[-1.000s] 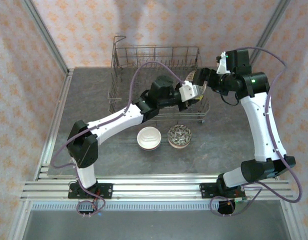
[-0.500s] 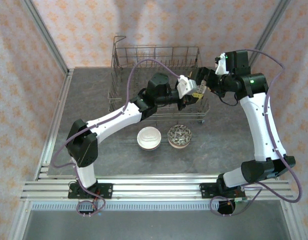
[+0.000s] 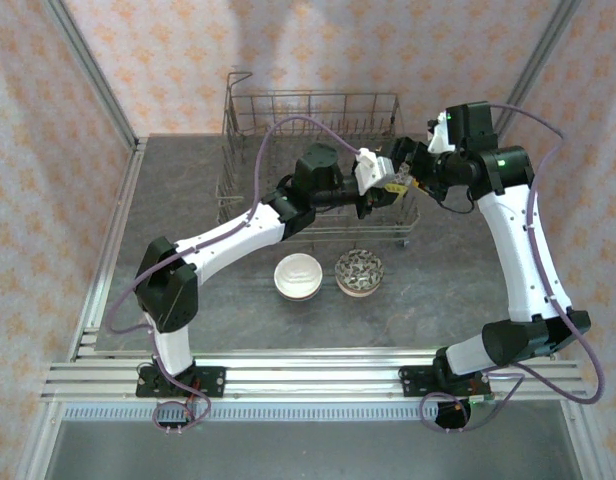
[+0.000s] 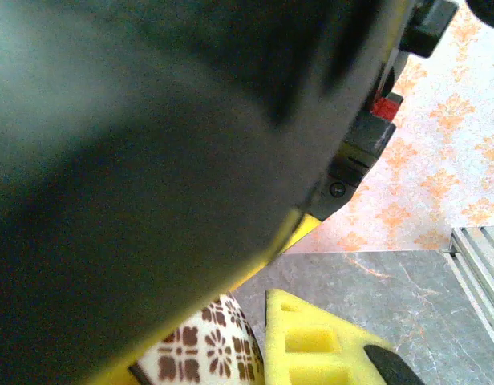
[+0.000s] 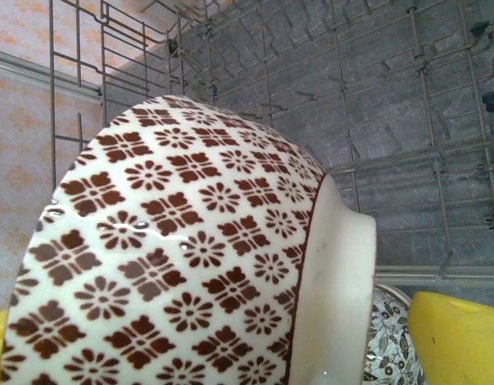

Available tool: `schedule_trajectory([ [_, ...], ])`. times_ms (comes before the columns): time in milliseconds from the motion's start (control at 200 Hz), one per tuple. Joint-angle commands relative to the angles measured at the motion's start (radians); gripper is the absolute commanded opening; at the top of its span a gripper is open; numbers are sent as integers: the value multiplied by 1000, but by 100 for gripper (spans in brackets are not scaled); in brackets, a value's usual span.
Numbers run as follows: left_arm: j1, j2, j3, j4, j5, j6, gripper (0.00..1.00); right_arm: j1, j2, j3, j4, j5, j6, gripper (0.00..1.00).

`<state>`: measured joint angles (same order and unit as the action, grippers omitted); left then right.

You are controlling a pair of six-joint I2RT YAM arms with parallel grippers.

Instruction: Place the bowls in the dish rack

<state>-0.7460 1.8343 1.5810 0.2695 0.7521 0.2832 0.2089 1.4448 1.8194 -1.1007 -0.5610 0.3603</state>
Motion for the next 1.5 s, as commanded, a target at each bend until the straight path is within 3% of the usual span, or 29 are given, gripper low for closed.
schedule_trajectory([
  [0, 2, 22, 50, 76, 24, 12, 0, 11, 2, 30, -40, -41, 18, 98],
  [335, 4, 34, 51, 75, 90, 5, 0, 11, 36, 60, -58, -93, 2, 92],
  [671, 3, 39, 46, 59, 109, 4, 0, 12, 57, 84, -88, -122, -29, 76],
  [936, 4, 41, 53, 44, 101, 5, 0, 10, 58, 90, -121, -114, -55, 54],
  [1126, 5, 34, 44, 47, 78, -7, 0, 11, 57, 92, -127, -73, -58, 49],
  [1226, 4, 25, 29, 57, 59, -12, 12, 11, 61, 98, -126, -52, -59, 46],
  [1496, 12, 2, -18, 89, 1, -25, 23, 12, 98, 119, -134, -15, -71, 38],
])
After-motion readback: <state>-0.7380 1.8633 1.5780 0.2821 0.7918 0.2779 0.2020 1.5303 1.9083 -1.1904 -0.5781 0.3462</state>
